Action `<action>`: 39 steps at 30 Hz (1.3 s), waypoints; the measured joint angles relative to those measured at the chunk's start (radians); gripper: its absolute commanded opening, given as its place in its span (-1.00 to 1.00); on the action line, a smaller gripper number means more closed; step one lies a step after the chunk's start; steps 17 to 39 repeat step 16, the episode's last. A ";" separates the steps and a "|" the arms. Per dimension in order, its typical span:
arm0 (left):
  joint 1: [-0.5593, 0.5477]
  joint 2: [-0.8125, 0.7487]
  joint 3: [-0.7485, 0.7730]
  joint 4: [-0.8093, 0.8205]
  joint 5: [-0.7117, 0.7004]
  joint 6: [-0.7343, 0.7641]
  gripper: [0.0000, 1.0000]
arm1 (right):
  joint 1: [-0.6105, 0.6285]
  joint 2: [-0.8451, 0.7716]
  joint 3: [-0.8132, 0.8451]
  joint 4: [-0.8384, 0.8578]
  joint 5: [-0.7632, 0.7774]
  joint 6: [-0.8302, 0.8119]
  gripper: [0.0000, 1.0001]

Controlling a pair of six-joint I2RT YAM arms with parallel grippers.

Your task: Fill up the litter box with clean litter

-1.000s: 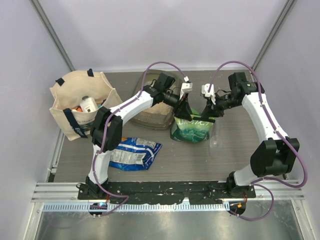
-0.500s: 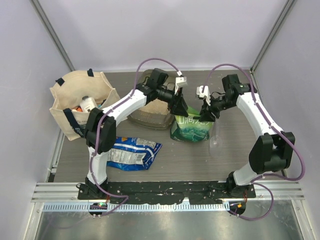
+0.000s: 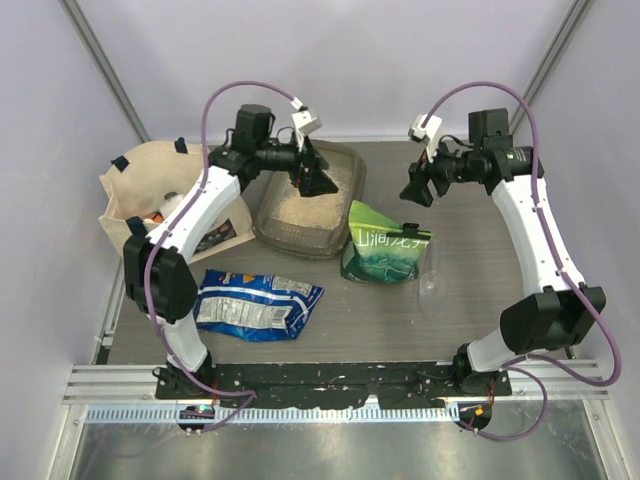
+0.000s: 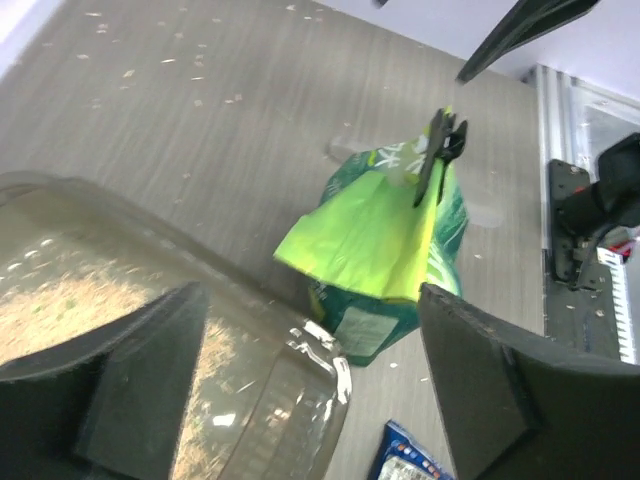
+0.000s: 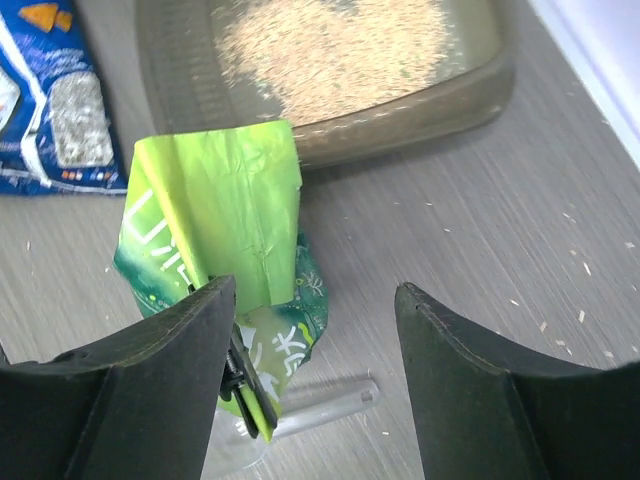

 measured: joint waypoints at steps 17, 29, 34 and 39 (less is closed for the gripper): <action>0.090 -0.211 -0.195 -0.022 -0.478 -0.004 1.00 | -0.016 -0.084 -0.169 0.330 0.881 0.739 0.56; 0.090 -0.211 -0.195 -0.022 -0.478 -0.004 1.00 | -0.016 -0.084 -0.169 0.330 0.881 0.739 0.56; 0.090 -0.211 -0.195 -0.022 -0.478 -0.004 1.00 | -0.016 -0.084 -0.169 0.330 0.881 0.739 0.56; 0.090 -0.211 -0.195 -0.022 -0.478 -0.004 1.00 | -0.016 -0.084 -0.169 0.330 0.881 0.739 0.56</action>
